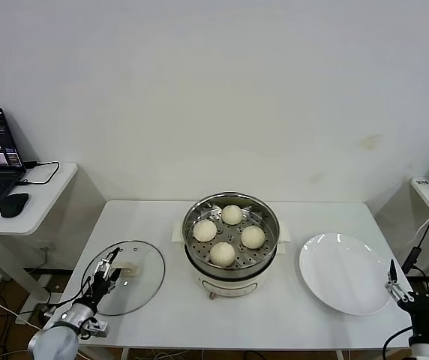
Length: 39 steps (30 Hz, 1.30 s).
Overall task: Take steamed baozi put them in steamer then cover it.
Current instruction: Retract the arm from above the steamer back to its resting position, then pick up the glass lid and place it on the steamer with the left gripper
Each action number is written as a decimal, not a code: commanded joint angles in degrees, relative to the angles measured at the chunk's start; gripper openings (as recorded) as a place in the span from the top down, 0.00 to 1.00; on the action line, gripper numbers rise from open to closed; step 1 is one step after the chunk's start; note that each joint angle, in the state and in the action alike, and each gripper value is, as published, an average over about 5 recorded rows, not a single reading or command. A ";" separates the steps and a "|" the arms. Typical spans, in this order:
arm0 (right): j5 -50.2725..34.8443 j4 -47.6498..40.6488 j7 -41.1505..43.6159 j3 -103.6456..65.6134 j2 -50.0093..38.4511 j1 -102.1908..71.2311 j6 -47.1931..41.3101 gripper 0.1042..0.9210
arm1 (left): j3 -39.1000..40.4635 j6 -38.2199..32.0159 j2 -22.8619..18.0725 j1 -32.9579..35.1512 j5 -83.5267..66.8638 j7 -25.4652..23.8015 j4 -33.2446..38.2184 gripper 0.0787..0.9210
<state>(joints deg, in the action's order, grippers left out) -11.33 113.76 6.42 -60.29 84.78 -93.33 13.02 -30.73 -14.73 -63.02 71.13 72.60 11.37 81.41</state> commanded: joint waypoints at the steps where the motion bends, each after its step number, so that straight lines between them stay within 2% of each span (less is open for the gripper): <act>1: 0.32 -0.17 0.05 0.00 0.31 -0.21 0.18 0.12 | 1.38 -0.03 -0.65 -3.68 -1.54 -0.76 -3.30 0.12; 5: 0.59 -0.63 0.08 0.18 0.27 -0.06 0.34 0.12 | 1.62 0.07 -0.76 -3.72 -2.56 -1.16 -2.87 0.13; 8: 0.77 -0.89 0.10 0.35 0.22 -0.04 0.46 0.12 | 1.76 0.08 -0.70 -3.82 -3.14 -1.58 -3.01 0.19; 19: 0.90 -1.18 0.24 0.72 -0.07 0.07 0.67 0.12 | 1.24 0.29 -1.17 -4.91 -3.40 -0.66 -7.96 0.56; 27: 0.83 -1.11 0.31 0.74 -0.50 0.13 0.77 0.12 | 0.18 -0.09 -1.90 -4.98 -3.74 5.44 -9.08 0.83; 29: 0.87 -1.04 0.35 0.88 -0.52 0.21 0.74 0.12 | -0.26 -0.01 -1.95 -4.57 -3.78 7.10 -7.58 0.90; 33: 1.09 -1.01 0.45 1.51 -0.52 0.33 0.76 0.12 | -1.42 2.15 -1.39 -2.40 -4.84 8.60 -1.09 0.93; 36: 1.29 -1.01 0.50 1.93 -0.55 0.40 0.80 0.12 | -2.28 6.12 -0.17 -0.13 -7.51 7.37 5.35 0.93; 39: 1.49 -0.89 0.55 2.32 -0.63 0.45 0.83 0.12 | -3.11 11.30 1.55 1.94 -12.18 3.94 12.93 0.93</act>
<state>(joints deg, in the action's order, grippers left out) -9.96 112.71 6.95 -58.49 84.18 -92.88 13.82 -32.17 -12.34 -64.01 68.62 67.22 16.39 78.73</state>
